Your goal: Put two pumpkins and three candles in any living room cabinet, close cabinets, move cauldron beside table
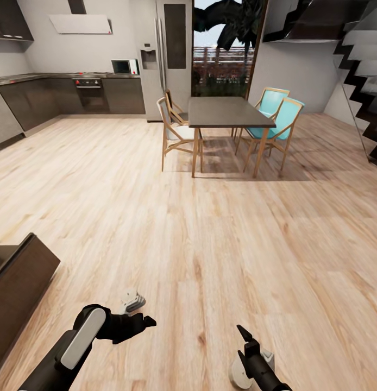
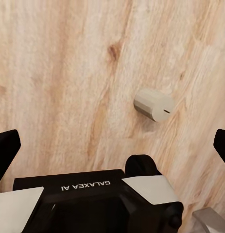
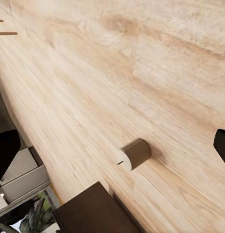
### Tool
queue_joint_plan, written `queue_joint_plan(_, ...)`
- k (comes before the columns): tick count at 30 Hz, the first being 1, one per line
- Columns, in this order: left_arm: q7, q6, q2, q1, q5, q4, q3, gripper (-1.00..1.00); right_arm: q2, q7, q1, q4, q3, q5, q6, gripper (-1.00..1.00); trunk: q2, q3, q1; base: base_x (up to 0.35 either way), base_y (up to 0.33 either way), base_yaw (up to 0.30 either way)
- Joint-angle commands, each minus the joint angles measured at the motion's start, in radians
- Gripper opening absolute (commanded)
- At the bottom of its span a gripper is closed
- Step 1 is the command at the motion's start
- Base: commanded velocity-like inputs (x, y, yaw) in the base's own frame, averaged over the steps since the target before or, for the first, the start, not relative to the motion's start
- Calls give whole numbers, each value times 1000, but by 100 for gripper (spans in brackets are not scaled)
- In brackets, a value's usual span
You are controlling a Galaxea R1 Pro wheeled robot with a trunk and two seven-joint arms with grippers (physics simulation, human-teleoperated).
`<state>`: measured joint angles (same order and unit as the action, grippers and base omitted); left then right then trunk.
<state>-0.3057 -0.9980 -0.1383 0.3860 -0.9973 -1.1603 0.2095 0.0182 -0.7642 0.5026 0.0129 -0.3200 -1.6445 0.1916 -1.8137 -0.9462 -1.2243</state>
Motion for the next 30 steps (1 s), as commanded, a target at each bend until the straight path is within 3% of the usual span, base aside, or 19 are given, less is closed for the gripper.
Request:
queue_joint_plan(1, -10, -1, -1, 1, -11, -1, 2, 100, 0, -3, 1, -1, -5, -11, 9, 100, 0, -1, 0, 43, -7, 0)
queue_joint_plan(24, -10, -1, 1, 1, -11, -8, 3, 100, -1, 2, 1, -1, -5, -9, 12, 100, 0, -1, 0, 67, -6, 0)
queue_joint_plan(26, -10, -1, 1, 1, -11, -20, 4, 100, -2, 22, 1, -1, -5, -9, 13, 100, 0, -1, 0, 4, 0, 0)
queue_joint_plan(30, -10, 0, 0, 1, -11, -36, 4, 100, 0, 136, 1, 1, -5, -9, 15, 100, -21, -10, -12, 1, 0, 0)
